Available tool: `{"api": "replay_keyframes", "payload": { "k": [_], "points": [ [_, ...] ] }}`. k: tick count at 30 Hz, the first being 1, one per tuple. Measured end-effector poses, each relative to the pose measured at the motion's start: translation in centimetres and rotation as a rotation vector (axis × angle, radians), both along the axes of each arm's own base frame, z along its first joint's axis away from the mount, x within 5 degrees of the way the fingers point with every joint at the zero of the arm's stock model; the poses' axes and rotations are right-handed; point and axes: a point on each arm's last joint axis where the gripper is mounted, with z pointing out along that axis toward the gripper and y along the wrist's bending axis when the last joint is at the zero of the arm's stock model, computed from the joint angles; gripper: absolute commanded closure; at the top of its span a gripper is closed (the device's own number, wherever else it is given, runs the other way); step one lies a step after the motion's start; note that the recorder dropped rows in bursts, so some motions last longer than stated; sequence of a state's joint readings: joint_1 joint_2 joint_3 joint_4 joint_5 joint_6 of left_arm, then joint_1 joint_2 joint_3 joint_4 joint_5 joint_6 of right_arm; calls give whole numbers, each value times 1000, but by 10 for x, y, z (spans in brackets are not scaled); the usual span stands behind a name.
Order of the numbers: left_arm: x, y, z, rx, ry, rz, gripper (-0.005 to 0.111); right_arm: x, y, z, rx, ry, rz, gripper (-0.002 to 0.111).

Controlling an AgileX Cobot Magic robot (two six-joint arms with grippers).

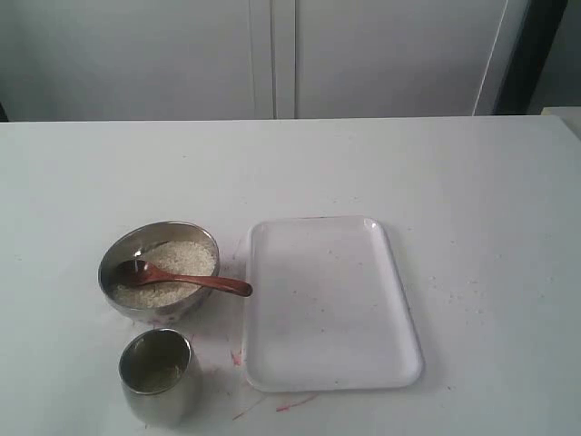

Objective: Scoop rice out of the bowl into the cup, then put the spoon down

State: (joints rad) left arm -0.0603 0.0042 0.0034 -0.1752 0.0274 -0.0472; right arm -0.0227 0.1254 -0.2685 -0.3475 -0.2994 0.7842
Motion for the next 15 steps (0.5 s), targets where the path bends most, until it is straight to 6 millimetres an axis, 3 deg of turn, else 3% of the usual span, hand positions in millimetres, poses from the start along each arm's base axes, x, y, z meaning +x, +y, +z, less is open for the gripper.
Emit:
{"api": "replay_keyframes", "payload": {
  "k": [4, 9, 15],
  "points": [
    [0, 0, 0, 0, 0, 0, 92, -3, 17, 49, -213, -93, 109, 108],
    [0, 0, 0, 0, 0, 0, 92, 12, 37, 78, -414, -62, 276, 108],
    [0, 0, 0, 0, 0, 0, 92, 46, 51, 113, -589, 98, 436, 108]
  ]
}}
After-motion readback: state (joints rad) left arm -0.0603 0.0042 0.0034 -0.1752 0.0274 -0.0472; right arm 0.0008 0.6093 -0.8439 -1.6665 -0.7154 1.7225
